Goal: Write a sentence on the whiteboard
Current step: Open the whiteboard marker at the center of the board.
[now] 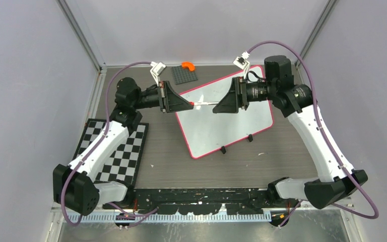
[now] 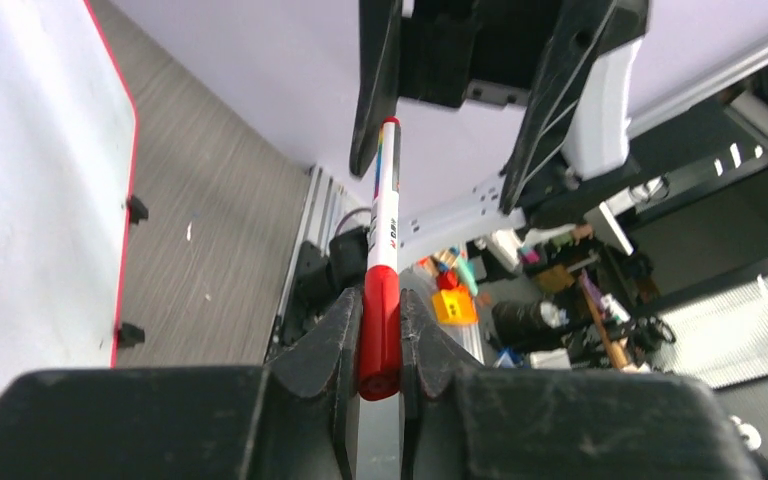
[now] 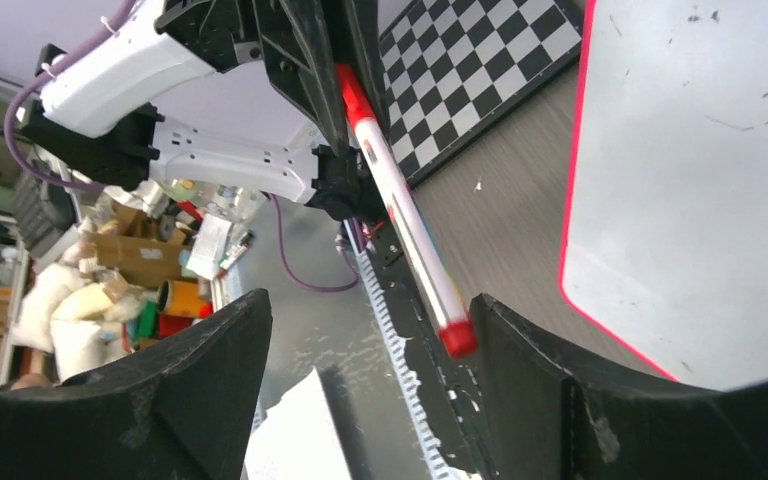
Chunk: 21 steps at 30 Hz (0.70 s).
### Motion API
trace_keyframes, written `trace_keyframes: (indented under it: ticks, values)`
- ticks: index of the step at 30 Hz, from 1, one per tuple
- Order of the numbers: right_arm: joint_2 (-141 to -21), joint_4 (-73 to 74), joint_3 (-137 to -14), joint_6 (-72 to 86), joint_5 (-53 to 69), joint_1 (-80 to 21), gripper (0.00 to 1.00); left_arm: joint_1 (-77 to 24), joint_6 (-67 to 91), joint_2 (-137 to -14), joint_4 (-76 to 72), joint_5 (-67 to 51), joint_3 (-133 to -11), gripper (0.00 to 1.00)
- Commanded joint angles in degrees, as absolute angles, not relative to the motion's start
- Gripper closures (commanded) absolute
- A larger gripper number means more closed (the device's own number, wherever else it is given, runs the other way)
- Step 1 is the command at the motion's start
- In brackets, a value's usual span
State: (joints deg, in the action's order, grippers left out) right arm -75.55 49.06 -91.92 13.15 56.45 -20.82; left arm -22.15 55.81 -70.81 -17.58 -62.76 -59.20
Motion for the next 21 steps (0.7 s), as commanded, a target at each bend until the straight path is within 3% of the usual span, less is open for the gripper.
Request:
trace_keyframes:
  ticks: [1,9,12,17,21]
  values:
    - [-71.73,33.10,-85.45,30.77,56.49,-21.07,0.23,-20.66,68.96,-69.00,-35.38,-60.12,-57.73,1.00]
    - [-71.30,30.28,-84.51,31.43,56.56,-21.34,0.19,-20.82,69.02,-70.10,-34.19,-58.33,-56.98,1.00]
    - [-71.13,29.97,-84.04,31.51,54.72,-21.44,0.32,-21.50,69.00,-70.40,-34.24,-58.36,-56.70,1.00]
    - [-71.92,25.75,-83.01,35.02,55.64,-22.10,0.35,-22.89,68.95,-71.12,-34.19,-58.24,-56.44,1.00]
    - [-73.02,23.70,-83.26,36.29,55.81,-22.90,0.50,-23.72,69.06,-72.01,-34.21,-58.33,-56.57,1.00]
